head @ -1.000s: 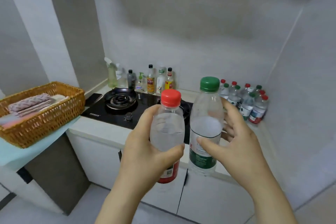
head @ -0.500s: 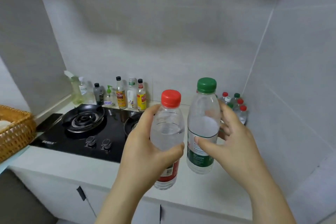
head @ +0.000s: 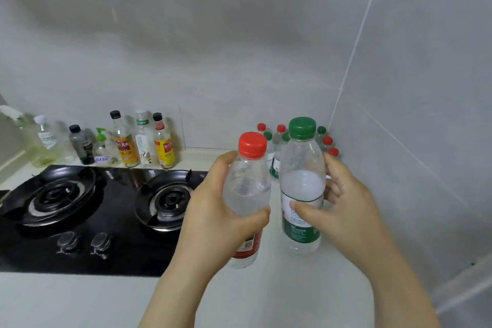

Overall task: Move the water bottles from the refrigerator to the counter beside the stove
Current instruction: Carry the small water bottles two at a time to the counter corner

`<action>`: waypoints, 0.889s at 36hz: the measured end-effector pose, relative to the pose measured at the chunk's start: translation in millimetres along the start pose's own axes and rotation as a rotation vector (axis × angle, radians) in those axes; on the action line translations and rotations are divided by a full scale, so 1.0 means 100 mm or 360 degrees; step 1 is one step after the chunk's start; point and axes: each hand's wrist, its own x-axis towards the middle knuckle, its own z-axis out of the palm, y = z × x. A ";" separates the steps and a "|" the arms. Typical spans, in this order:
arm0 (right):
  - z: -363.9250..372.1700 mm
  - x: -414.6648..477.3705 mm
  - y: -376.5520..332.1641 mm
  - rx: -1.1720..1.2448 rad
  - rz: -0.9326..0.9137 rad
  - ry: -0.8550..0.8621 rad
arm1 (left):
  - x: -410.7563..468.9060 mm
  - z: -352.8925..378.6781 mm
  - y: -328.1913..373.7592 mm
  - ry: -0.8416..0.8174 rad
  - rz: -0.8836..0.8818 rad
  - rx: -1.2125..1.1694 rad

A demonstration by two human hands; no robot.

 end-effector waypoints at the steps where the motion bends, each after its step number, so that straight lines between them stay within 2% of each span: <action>1: 0.02 0.06 0.00 -0.0004 0.0008 0.0015 | 0.08 -0.01 -0.02 -0.0017 0.0009 -0.0008; 14: 0.30 0.59 0.09 -0.0054 0.0201 0.0136 | 0.90 -0.02 -0.38 -0.0193 0.0020 -0.0122; 32: 0.25 1.17 0.55 -0.0236 0.0412 0.0082 | 1.58 0.45 -0.82 -0.0383 -0.0092 -0.0123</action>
